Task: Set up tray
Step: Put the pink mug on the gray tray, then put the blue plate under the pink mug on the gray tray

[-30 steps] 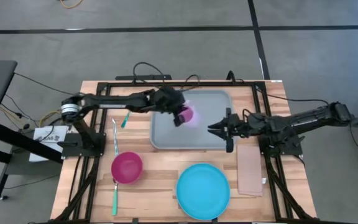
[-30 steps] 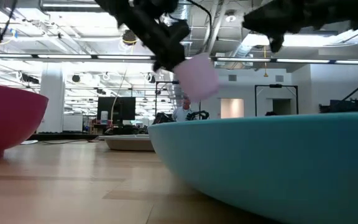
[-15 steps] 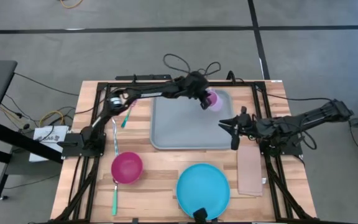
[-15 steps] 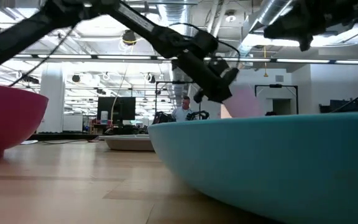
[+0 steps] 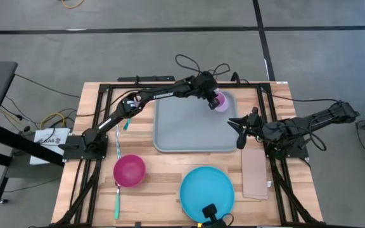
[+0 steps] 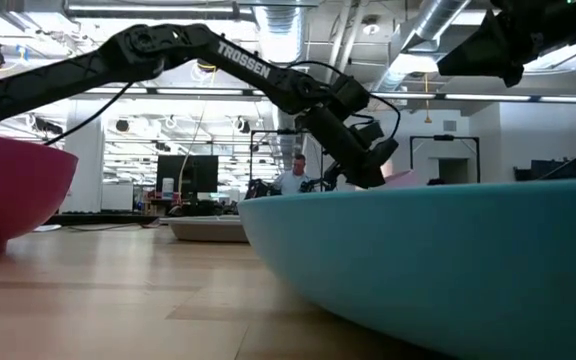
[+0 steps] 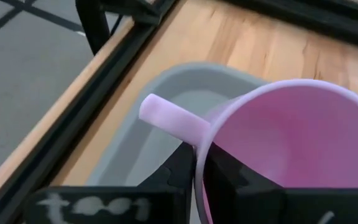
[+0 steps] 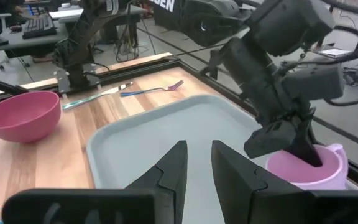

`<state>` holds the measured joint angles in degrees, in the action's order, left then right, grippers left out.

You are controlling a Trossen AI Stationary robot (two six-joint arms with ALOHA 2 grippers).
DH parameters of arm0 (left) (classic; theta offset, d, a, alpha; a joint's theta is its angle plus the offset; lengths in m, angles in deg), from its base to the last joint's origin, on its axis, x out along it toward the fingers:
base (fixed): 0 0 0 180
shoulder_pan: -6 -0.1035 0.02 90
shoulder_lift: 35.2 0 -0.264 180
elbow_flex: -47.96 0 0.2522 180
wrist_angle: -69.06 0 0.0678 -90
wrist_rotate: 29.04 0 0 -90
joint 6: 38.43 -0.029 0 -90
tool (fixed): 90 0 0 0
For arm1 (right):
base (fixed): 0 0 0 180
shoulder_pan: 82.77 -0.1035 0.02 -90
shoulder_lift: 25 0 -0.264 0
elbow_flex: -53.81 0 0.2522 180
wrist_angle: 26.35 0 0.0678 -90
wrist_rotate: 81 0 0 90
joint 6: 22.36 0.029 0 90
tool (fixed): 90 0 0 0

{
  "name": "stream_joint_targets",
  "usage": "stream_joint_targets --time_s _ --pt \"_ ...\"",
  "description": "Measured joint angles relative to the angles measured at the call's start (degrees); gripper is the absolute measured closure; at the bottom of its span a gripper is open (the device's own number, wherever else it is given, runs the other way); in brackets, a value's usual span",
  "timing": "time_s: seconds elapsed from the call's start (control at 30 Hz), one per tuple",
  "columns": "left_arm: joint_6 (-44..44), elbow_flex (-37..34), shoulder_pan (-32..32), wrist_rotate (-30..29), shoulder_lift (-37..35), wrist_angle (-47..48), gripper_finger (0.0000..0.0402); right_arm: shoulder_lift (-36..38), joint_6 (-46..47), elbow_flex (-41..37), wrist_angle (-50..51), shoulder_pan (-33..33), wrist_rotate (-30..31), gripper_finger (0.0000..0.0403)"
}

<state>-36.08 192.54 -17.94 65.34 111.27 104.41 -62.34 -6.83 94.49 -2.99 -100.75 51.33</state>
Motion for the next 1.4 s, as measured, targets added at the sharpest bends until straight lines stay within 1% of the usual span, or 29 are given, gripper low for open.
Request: stream_joint_targets --time_s 0.23,0.37,0.57,0.7,0.83,1.0,1.07,1.3,1.4 --pt "1.73 0.03 -0.04 0.04 -0.06 -0.01 0.0380 -0.13 1.14 0.00 0.02 0.00 -0.17 0.0336" --pt "1.57 0.03 -0.04 0.04 -0.06 0.20 0.0360 -0.13 1.14 0.00 0.01 0.00 -0.20 0.0336" --pt "-1.43 0.03 0.44 1.22 -0.08 -0.25 0.0320 -0.13 1.14 0.00 0.00 0.00 -0.22 0.0336" --pt "-0.09 0.03 0.48 0.18 -0.12 -1.46 0.0301 -0.13 1.14 0.00 0.00 0.00 -0.22 0.0336" --pt "0.48 0.42 0.24 -1.48 -0.14 -2.31 0.0293 -0.13 1.14 0.00 0.00 0.00 -0.24 0.0336" --pt "0.51 4.02 0.09 -1.85 -0.34 0.66 0.0292 -0.13 1.13 0.00 0.00 0.00 -0.26 0.0336" --pt "0.49 3.77 0.11 -1.56 -1.07 0.99 0.0292 -0.13 1.35 0.00 0.01 0.00 -0.32 0.0336" --pt "-1.50 4.14 0.11 4.03 -6.71 9.14 0.0292 -0.22 4.02 0.00 0.82 0.00 -0.44 0.0336" --pt "-4.09 4.12 0.19 4.57 -9.47 14.27 0.0292 -0.74 4.11 0.00 0.90 -0.01 -0.47 0.0336"
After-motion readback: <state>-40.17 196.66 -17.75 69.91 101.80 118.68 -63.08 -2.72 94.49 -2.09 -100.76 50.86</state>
